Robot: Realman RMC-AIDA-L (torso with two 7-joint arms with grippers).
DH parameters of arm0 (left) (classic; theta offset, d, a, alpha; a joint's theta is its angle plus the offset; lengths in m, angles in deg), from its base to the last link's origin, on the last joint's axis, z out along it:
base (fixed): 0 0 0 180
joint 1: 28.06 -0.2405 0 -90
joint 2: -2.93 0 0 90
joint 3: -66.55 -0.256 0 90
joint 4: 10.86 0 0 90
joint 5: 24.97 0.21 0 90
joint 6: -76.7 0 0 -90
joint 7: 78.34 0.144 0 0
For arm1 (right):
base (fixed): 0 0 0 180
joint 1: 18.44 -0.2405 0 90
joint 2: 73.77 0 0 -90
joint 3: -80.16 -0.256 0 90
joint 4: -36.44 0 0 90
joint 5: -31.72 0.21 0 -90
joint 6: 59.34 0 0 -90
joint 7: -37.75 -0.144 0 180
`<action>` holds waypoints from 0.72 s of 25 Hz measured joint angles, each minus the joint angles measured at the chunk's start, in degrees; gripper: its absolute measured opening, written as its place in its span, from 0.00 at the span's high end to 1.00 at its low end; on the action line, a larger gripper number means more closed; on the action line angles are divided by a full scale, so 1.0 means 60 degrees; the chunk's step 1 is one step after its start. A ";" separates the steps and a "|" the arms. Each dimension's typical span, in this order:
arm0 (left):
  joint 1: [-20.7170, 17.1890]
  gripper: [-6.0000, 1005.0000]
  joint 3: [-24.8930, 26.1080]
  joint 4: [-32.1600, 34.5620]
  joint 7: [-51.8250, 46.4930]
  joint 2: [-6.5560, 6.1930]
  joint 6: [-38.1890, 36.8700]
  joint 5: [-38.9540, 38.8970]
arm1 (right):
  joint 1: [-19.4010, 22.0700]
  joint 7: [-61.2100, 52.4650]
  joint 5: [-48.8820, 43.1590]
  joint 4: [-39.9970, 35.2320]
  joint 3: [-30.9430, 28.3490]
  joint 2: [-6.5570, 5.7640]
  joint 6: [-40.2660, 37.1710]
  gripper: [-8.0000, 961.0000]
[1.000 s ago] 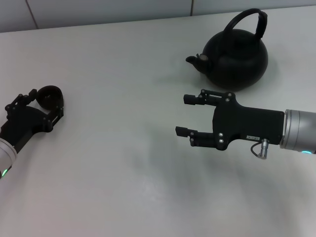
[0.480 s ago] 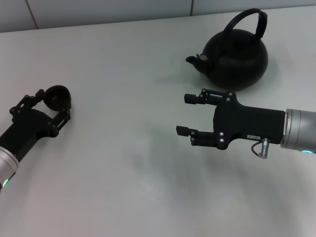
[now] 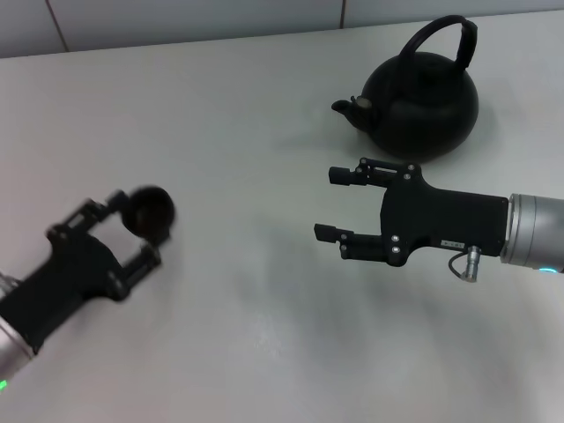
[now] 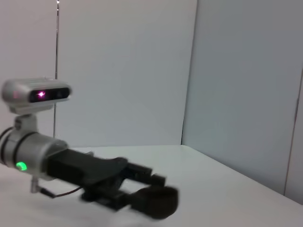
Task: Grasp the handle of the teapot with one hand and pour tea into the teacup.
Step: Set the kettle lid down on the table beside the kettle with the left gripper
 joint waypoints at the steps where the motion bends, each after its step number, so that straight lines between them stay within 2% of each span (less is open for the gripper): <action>1: -0.0065 0.33 -0.0223 0.0133 -0.0006 0.0000 -0.0165 0.0215 | 0.0000 0.0000 0.0016 0.0000 -0.0005 0.0000 0.0002 0.25; 6: -0.0220 0.33 -0.1436 0.0377 -0.0196 -0.0017 -0.0590 0.0445 | -0.0002 0.0000 0.0058 0.0000 -0.0012 0.0000 0.0006 0.25; 10: -0.0428 0.33 -0.2273 0.1072 -0.1091 -0.0005 -0.0633 0.0452 | -0.0002 0.0198 0.0071 0.0025 0.0000 0.0008 0.0010 0.25; 18: -0.0557 0.33 -0.2637 0.1496 -0.1760 0.0021 -0.0521 0.0459 | -0.0017 0.0244 0.0083 0.0059 0.0003 0.0016 0.0077 0.25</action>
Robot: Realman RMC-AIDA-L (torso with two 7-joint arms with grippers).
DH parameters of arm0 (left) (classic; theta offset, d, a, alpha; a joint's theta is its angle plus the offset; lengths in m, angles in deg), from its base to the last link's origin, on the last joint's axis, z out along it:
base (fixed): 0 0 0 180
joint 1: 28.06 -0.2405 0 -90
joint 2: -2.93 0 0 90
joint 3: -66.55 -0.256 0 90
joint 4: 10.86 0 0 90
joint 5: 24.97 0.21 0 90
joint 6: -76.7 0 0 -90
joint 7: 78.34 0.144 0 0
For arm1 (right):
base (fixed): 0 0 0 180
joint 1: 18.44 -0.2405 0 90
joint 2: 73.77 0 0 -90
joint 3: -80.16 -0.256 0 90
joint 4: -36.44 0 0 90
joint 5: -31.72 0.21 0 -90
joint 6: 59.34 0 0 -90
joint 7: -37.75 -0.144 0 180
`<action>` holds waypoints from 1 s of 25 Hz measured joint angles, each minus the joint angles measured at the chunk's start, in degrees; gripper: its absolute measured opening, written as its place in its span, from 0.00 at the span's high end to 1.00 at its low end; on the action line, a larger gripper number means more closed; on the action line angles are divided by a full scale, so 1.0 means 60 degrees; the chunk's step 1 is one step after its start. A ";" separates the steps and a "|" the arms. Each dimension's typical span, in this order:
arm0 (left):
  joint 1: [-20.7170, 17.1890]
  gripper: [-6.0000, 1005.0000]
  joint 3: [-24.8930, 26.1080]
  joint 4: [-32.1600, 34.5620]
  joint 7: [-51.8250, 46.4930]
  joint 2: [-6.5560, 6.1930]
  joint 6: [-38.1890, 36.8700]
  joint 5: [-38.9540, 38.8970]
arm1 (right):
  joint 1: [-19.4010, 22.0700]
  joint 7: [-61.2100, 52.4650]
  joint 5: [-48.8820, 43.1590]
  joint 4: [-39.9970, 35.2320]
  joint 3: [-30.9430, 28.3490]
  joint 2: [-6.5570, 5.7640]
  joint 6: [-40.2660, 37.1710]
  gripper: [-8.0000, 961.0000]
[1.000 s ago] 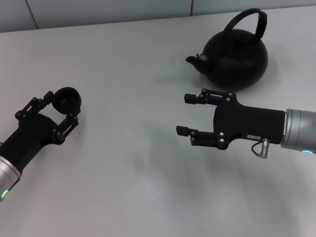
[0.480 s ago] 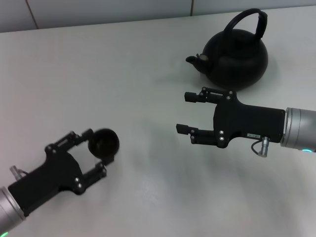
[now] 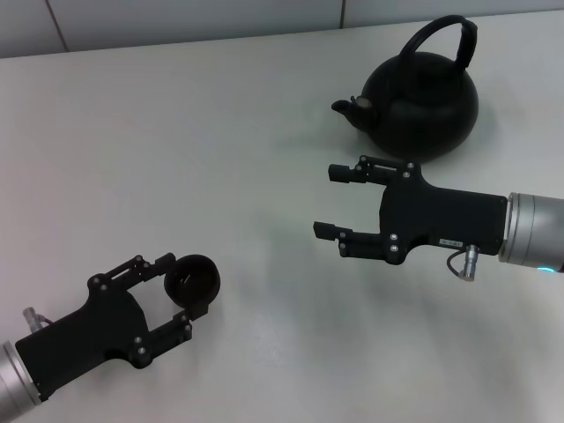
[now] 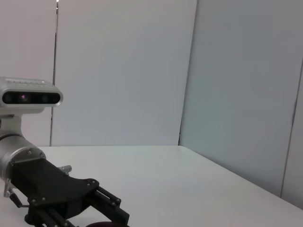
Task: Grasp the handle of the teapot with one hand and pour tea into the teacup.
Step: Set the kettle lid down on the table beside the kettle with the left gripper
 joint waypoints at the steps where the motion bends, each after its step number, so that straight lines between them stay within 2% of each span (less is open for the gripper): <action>1: -0.0002 0.33 -0.0007 0.0001 -0.0003 -0.0001 0.0066 0.0004 | 0.0000 0.0001 0.0001 0.0000 0.0000 0.0000 0.0001 0.25; 6: 0.0001 0.33 -0.0020 0.0004 -0.0006 -0.0003 0.0368 0.0062 | -0.0002 0.0004 0.0016 0.0000 0.0000 0.0000 0.0014 0.25; 9: 0.0055 0.32 -0.0154 -0.0027 -0.0005 0.0018 0.0952 0.0105 | -0.0012 0.0004 0.0017 -0.0001 0.0000 0.0000 0.0016 0.25; 25: 0.0172 0.29 -0.0131 -0.0068 0.0070 0.0063 0.1112 0.0051 | -0.0073 0.0004 0.0018 -0.0001 0.0000 0.0000 0.0030 0.25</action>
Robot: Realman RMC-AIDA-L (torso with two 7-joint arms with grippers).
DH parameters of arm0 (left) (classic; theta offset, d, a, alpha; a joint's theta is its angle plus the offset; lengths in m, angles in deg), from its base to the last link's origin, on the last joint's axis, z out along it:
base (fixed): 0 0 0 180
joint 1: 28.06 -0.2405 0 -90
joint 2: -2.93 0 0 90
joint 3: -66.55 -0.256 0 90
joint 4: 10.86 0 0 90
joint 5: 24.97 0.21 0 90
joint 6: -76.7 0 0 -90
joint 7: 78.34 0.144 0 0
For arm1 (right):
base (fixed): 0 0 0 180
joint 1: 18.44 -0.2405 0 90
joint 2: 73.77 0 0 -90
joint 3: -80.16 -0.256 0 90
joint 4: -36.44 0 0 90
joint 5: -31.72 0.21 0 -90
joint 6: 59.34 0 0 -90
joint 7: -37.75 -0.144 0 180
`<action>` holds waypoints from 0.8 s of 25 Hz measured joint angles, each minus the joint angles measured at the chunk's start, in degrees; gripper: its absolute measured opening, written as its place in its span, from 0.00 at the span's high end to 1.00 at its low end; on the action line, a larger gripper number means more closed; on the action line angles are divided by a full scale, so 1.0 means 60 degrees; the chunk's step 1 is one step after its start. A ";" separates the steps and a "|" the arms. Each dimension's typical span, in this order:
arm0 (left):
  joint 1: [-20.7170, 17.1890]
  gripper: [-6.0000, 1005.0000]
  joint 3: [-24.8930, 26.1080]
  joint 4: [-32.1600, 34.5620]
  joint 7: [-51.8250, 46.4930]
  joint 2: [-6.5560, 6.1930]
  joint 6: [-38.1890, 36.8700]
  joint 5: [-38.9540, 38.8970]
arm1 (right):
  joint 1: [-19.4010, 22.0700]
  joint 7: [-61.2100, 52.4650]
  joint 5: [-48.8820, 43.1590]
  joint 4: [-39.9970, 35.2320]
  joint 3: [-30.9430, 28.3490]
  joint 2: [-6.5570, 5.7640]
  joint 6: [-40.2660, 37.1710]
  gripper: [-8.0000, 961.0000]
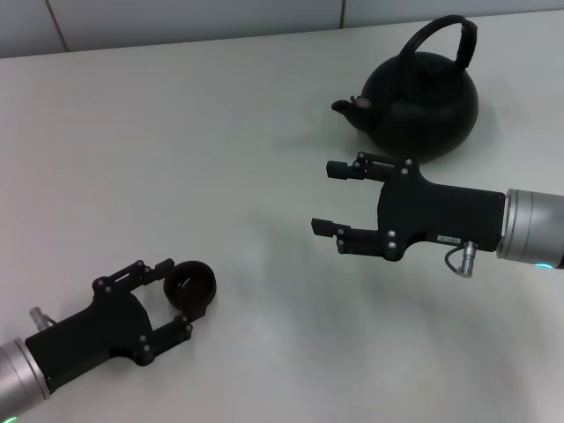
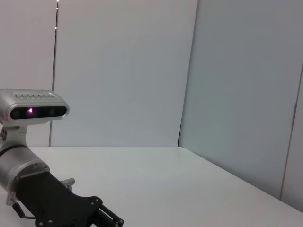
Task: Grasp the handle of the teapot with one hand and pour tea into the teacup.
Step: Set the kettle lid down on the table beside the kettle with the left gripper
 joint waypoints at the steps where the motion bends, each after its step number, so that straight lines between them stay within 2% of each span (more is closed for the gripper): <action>1: 0.0004 0.28 0.0014 0.0015 0.0003 0.0008 0.0000 -0.0009 | 0.0000 0.0000 0.0000 0.0000 0.0000 0.0000 0.0000 0.25; 10: 0.0343 0.26 0.0003 -0.0038 0.0022 0.0020 0.0478 -0.0017 | 0.0001 0.0000 -0.0001 0.0036 -0.0001 0.0000 0.0001 0.25; 20: 0.0364 0.24 -0.0007 -0.0056 0.0023 0.0019 0.0561 -0.0026 | -0.0002 0.0000 0.0010 0.0054 -0.0001 0.0000 0.0000 0.25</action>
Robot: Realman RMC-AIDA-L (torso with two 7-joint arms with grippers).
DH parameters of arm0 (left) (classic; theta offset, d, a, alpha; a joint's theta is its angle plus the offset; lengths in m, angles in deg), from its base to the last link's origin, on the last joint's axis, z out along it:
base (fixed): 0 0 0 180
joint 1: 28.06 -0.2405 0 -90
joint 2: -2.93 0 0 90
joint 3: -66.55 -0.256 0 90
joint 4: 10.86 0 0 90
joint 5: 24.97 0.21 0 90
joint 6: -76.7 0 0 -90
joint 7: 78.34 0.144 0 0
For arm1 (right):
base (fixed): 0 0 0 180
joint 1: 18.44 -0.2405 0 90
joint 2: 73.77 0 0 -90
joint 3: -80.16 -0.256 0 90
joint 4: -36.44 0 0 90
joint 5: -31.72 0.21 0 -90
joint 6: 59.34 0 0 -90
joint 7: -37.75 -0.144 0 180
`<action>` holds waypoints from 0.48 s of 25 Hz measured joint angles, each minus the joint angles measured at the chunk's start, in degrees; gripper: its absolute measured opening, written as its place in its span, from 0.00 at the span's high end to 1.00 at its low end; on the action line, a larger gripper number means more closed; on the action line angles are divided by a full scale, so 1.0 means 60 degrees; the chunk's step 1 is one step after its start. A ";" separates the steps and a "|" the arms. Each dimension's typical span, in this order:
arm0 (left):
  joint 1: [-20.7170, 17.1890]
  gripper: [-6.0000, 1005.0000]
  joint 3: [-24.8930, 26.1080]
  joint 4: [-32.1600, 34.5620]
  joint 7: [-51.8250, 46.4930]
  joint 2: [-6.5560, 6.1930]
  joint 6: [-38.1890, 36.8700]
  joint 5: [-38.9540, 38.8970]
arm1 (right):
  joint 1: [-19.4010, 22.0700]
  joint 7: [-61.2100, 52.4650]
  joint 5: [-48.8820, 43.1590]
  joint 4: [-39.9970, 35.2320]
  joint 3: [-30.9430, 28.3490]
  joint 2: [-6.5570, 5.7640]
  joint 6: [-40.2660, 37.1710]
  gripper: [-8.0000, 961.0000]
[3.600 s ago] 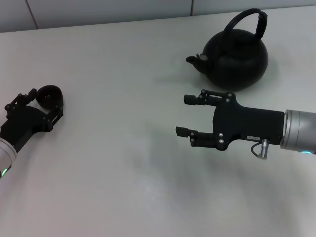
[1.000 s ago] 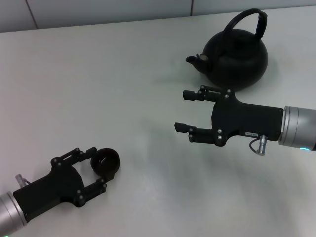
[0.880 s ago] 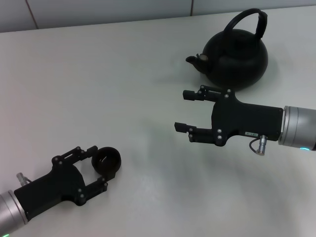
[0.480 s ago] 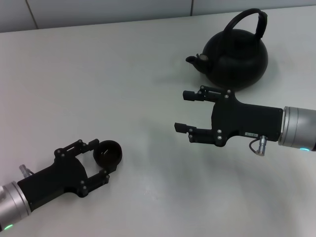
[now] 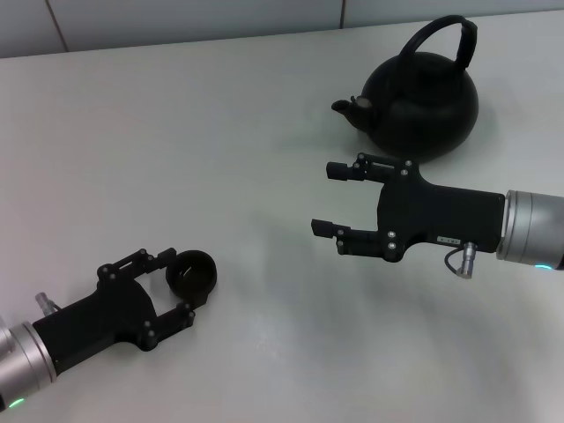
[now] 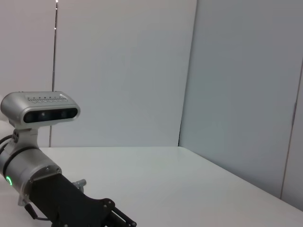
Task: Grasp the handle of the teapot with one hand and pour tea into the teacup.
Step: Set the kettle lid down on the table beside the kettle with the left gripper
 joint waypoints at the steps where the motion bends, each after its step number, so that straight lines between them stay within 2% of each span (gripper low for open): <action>1: 0.0004 0.24 -0.0002 0.0000 0.0000 0.0000 -0.0004 0.0002 | -0.0002 0.0000 0.0002 0.0004 0.0000 0.0000 0.0000 0.25; 12: 0.0035 0.21 -0.0003 0.0000 -0.0001 0.0000 0.0012 -0.0002 | -0.0018 0.0000 0.0014 0.0004 0.0000 0.0000 0.0000 0.25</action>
